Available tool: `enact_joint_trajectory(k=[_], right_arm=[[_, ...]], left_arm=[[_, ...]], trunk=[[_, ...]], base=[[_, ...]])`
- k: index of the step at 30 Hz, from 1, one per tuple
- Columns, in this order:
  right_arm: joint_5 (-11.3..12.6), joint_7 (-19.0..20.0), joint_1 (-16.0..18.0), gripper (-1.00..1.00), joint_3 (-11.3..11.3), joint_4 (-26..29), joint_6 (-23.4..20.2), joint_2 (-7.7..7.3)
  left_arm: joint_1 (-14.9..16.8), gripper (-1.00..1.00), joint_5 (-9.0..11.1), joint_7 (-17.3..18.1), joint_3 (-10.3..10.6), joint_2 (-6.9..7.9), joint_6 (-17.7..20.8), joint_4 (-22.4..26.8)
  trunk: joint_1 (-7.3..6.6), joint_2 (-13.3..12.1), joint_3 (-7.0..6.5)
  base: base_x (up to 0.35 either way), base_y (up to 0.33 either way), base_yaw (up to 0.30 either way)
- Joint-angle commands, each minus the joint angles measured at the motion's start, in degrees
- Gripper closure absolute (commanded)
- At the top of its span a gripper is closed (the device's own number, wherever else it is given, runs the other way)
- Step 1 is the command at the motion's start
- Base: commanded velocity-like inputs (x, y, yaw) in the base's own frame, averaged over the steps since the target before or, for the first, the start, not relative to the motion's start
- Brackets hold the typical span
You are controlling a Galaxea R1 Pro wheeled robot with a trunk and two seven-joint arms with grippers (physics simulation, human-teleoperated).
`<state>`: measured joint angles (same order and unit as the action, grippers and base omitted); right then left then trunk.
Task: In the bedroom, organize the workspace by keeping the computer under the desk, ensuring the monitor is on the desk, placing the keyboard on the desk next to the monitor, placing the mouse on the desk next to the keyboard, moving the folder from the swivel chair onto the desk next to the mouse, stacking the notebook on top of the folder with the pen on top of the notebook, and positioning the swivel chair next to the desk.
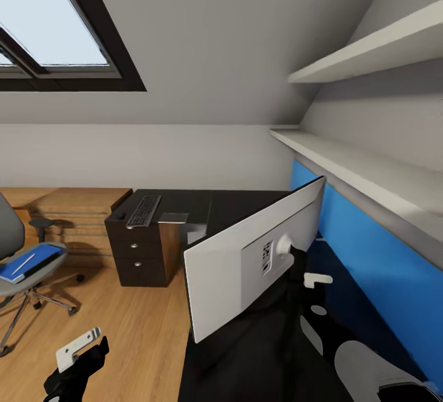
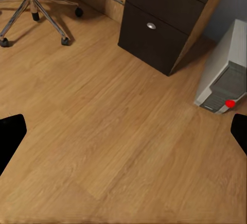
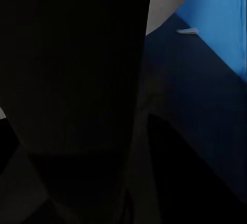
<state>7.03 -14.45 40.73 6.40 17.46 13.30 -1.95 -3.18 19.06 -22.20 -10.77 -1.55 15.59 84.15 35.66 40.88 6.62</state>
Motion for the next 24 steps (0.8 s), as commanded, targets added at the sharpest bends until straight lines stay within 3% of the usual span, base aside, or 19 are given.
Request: enact_joint_trajectory(k=[1, 7, 24], right_arm=[[0.97, -0.41, 0.04, 1.00, 1.16, -0.09, 0.32, -0.07], [0.97, -0.40, 0.04, 1.00, 1.16, -0.08, 0.32, -0.07], [0.97, -0.32, 0.03, 1.00, 1.16, -0.14, 0.41, -0.07]], left_arm=[[0.00, -1.00, 0.49, -0.21, -0.04, -0.03, 0.23, 0.14], [0.00, -1.00, 0.45, -0.21, -0.04, -0.03, 0.23, 0.14], [0.02, -1.00, 0.45, -0.21, -0.08, -0.03, 0.23, 0.14]], trunk=[[0.00, 0.08, 0.09], [0.00, 0.08, 0.09], [0.00, 0.08, 0.09]], base=[[-0.198, -0.212, 0.000], [-0.130, -0.205, 0.000], [-0.005, -0.061, 0.000]])
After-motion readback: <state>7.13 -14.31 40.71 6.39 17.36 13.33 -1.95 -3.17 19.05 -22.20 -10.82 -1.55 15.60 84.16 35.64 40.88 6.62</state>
